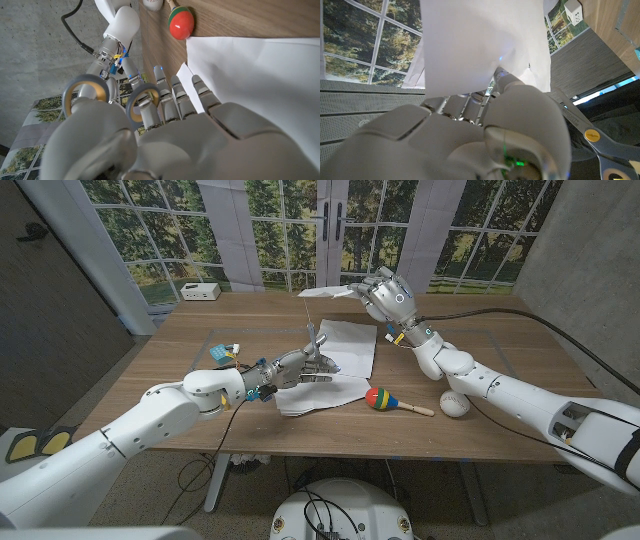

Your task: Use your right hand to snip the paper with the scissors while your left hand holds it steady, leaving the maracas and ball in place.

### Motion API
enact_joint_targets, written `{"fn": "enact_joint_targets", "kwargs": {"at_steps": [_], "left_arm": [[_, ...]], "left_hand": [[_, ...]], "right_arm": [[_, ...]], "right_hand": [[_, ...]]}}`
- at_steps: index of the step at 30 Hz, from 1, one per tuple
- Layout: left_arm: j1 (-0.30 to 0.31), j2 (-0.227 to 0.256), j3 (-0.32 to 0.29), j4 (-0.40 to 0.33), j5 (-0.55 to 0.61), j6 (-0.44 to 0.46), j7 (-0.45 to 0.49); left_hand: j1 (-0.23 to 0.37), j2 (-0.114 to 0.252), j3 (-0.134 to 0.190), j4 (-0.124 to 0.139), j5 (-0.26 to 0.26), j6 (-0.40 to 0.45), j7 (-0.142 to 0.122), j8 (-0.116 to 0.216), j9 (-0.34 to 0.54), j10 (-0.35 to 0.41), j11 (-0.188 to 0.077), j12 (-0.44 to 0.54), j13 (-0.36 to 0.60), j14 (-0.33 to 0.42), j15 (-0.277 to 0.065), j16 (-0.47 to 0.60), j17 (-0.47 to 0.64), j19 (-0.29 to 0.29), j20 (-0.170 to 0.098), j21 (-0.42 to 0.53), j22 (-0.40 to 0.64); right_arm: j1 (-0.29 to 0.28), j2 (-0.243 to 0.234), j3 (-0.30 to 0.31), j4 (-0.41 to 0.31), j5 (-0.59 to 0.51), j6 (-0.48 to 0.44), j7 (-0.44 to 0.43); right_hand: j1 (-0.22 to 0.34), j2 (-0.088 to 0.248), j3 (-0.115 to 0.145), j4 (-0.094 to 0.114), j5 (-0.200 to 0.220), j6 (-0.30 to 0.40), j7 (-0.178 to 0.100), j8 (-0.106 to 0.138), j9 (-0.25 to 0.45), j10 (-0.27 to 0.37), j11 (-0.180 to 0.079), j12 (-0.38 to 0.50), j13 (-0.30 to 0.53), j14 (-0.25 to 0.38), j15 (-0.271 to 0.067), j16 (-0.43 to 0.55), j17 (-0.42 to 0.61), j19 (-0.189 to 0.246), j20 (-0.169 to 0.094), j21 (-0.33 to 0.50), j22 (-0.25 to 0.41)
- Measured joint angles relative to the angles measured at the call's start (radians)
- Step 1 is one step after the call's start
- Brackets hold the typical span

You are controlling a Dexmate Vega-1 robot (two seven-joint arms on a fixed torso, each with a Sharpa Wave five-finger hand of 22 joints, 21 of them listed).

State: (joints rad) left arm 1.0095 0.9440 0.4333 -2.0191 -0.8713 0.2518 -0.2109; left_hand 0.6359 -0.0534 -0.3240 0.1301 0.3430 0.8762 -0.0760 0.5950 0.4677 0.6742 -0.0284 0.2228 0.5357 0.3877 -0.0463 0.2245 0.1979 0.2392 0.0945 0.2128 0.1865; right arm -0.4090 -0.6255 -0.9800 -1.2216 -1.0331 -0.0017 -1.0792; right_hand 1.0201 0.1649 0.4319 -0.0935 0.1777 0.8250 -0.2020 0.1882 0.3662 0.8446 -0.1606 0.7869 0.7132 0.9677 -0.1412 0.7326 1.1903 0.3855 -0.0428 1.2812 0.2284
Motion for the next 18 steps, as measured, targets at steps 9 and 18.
{"fn": "enact_joint_targets", "kwargs": {"at_steps": [9, 18], "left_arm": [[-0.004, 0.0, 0.003, 0.003, 0.0, 0.002, -0.005], [-0.01, -0.001, 0.007, 0.006, 0.001, 0.005, -0.01]], "left_hand": [[-0.005, -0.005, 0.0, 0.0, 0.005, 0.001, 0.001, 0.0, 0.0, 0.0, 0.0, 0.007, 0.0, 0.0, 0.0, 0.0, 0.0, 0.0, 0.0, 0.0, 0.0], [-0.005, -0.005, 0.0, 0.0, 0.005, 0.005, 0.005, -0.001, 0.0, 0.006, 0.005, 0.008, 0.0, 0.0, 0.0, 0.0, 0.0, 0.0, 0.0, 0.0, 0.0]], "right_arm": [[-0.003, 0.0, 0.002, 0.0, 0.003, 0.0, -0.004], [-0.004, -0.004, 0.002, -0.005, -0.006, 0.004, -0.016]], "right_hand": [[0.0, 0.0, 0.0, 0.0, 0.0, 0.0, 0.0, 0.0, -0.005, 0.0, 0.0, 0.0, 0.003, 0.0, 0.0, 0.0, 0.0, -0.011, 0.0, 0.008, -0.01], [0.0, 0.0, 0.003, 0.002, 0.0, 0.0, 0.0, 0.0, -0.011, 0.0, 0.0, -0.007, 0.0, -0.002, -0.002, 0.0, 0.002, -0.011, 0.0, 0.015, -0.019]]}}
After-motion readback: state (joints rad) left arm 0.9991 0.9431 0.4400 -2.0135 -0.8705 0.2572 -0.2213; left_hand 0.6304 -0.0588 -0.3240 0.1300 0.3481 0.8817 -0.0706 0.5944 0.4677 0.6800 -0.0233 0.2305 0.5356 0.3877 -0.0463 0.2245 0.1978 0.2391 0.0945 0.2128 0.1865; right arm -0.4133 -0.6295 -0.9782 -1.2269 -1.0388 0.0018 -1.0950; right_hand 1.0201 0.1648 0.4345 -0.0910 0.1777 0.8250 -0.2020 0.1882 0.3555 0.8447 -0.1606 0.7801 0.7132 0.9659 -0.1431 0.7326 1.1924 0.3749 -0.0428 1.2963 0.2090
